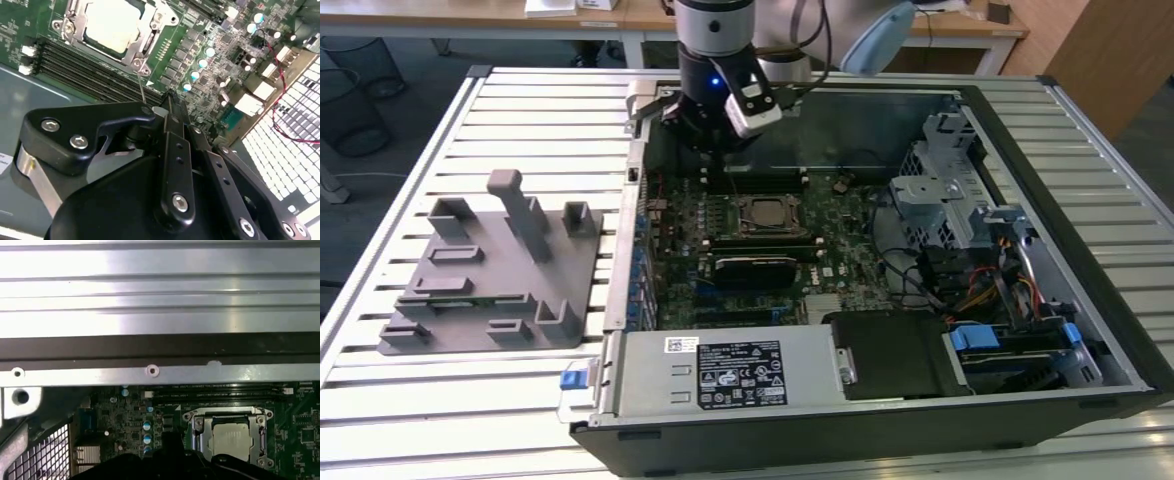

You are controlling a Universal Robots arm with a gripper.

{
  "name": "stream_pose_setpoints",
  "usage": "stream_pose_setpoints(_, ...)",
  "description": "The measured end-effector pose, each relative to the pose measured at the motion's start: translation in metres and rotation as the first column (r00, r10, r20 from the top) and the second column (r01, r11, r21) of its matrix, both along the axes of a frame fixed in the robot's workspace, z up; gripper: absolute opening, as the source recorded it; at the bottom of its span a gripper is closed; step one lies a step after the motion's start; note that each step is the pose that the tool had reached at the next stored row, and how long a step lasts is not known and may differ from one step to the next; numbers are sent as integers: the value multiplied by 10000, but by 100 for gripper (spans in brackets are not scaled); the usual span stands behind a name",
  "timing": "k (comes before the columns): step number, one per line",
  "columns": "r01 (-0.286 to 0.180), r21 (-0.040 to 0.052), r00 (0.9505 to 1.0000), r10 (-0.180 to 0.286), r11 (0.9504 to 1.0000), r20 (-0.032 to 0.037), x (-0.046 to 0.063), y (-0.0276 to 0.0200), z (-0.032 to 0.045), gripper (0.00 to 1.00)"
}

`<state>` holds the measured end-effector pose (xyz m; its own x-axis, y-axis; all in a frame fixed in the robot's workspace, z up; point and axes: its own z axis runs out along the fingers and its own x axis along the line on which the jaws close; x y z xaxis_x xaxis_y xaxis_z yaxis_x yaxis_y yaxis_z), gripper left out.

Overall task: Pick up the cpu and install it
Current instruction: 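Install the first cpu locking lever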

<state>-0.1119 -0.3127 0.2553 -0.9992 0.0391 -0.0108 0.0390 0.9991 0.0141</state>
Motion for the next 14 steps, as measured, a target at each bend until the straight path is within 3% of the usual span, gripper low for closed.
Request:
stream_pose_setpoints(8,-49,20,10000,49,10000,-11,335,5,-1,11)
stream_pose_setpoints(11,-48,52,10000,48,10000,-13,386,5,-9,11)
stream_pose_setpoints(12,-48,159,10000,49,9999,-13,388,2,-12,11)
stream_pose_setpoints(14,-49,489,10000,49,9988,-10,388,-20,-18,11)
